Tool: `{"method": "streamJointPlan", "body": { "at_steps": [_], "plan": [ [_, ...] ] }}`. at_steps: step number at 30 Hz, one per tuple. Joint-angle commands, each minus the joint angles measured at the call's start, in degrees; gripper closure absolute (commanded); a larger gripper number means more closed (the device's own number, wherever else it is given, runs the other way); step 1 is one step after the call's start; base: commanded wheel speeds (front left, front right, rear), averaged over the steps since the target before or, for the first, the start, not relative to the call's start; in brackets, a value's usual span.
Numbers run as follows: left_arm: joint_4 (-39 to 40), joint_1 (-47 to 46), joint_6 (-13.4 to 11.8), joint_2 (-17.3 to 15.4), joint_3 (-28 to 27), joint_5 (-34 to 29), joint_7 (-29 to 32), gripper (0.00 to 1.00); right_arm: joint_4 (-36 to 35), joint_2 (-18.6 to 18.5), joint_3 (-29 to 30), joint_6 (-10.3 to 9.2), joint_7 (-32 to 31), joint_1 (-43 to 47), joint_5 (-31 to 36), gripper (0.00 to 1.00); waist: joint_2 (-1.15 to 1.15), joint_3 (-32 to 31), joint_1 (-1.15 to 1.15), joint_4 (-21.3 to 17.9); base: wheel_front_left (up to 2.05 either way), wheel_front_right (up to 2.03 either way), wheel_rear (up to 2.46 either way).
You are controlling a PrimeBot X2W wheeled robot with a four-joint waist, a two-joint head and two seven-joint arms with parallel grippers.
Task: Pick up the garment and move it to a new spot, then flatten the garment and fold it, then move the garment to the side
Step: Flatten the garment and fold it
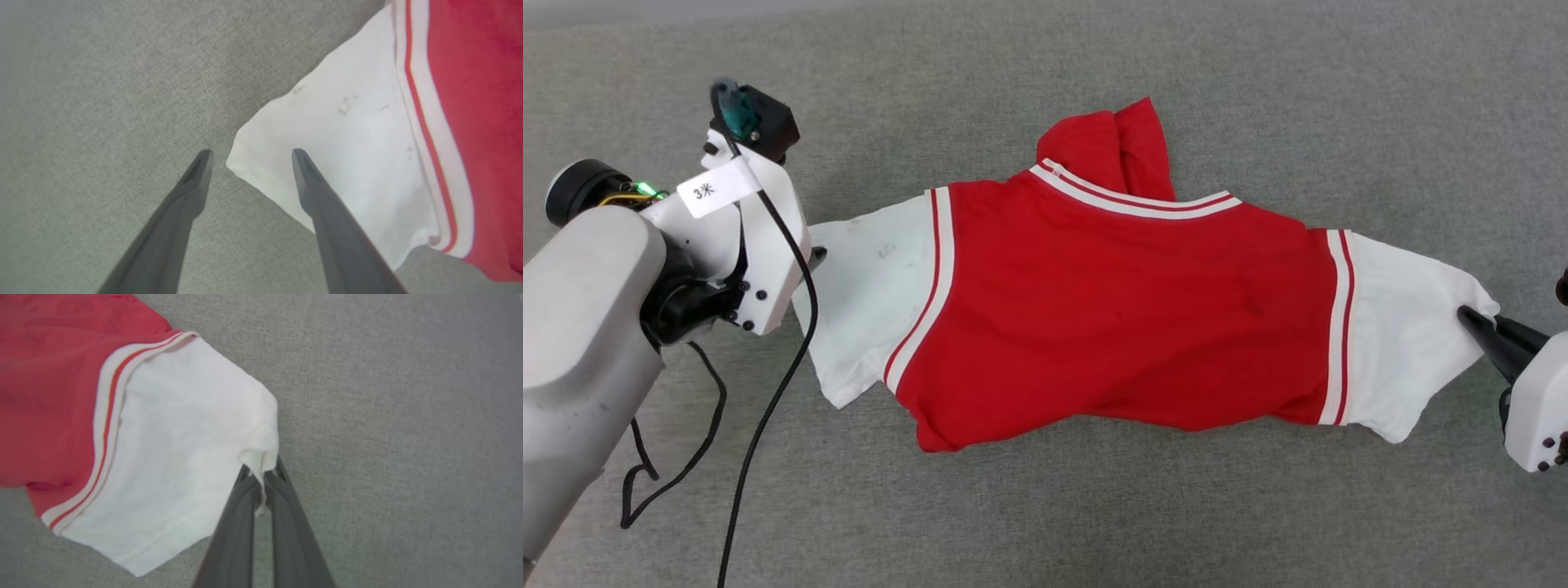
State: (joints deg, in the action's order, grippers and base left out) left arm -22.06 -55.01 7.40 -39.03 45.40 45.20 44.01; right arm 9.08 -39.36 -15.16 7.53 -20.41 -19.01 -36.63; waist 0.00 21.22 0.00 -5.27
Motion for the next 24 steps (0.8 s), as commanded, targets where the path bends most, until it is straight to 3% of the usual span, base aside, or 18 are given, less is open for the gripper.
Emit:
{"method": "streamJointPlan", "body": {
  "at_steps": [1, 14, 15, 16, 20, 24],
  "plan": [
    [-0.6, -1.1, 0.0, -0.2, 1.1, 0.4, 0.7, 0.0, -0.4, 0.3, -0.2, -0.08, -0.1, -0.8, 0.4, 1.0, 0.0, 0.9, 0.0, -0.6, 0.0, 0.0, 0.0],
    [-7.6, -0.4, 0.0, -1.1, 12.6, 4.9, 4.9, 0.0, -1.5, 0.5, -2.9, -0.08, 0.1, -3.5, 0.3, 1.0, 0.0, 4.1, 0.0, -2.8, 0.0, 0.0, 0.0],
    [-7.7, -0.1, 0.0, -1.3, 13.3, 5.4, 4.9, 0.68, -1.4, 0.4, -3.0, -0.08, 0.2, -3.5, 0.3, 1.0, 0.0, 4.1, 0.0, -2.8, 0.0, 0.0, 0.0],
    [-7.5, -0.1, 0.0, -1.3, 14.0, 5.8, 4.5, 0.99, -1.5, 0.3, -3.2, -0.08, 0.3, -3.6, 0.2, 1.0, 0.0, 4.1, 0.0, -2.7, 0.0, 0.0, 0.0],
    [-7.5, -1.0, 0.0, -1.6, 14.9, 7.2, 1.7, 1.0, -1.3, 0.1, -3.8, -0.08, 0.9, -4.4, 0.1, 1.0, 0.0, 3.3, 0.0, -2.2, 0.0, 0.0, 0.0],
    [-5.5, -3.7, 0.0, -1.5, 14.3, 6.0, -6.1, 1.0, -0.7, -0.1, -4.3, -0.08, 1.5, -4.8, 0.1, 1.0, 0.0, 1.4, 0.0, -1.3, 0.0, 0.0, 0.0]
  ]
}}
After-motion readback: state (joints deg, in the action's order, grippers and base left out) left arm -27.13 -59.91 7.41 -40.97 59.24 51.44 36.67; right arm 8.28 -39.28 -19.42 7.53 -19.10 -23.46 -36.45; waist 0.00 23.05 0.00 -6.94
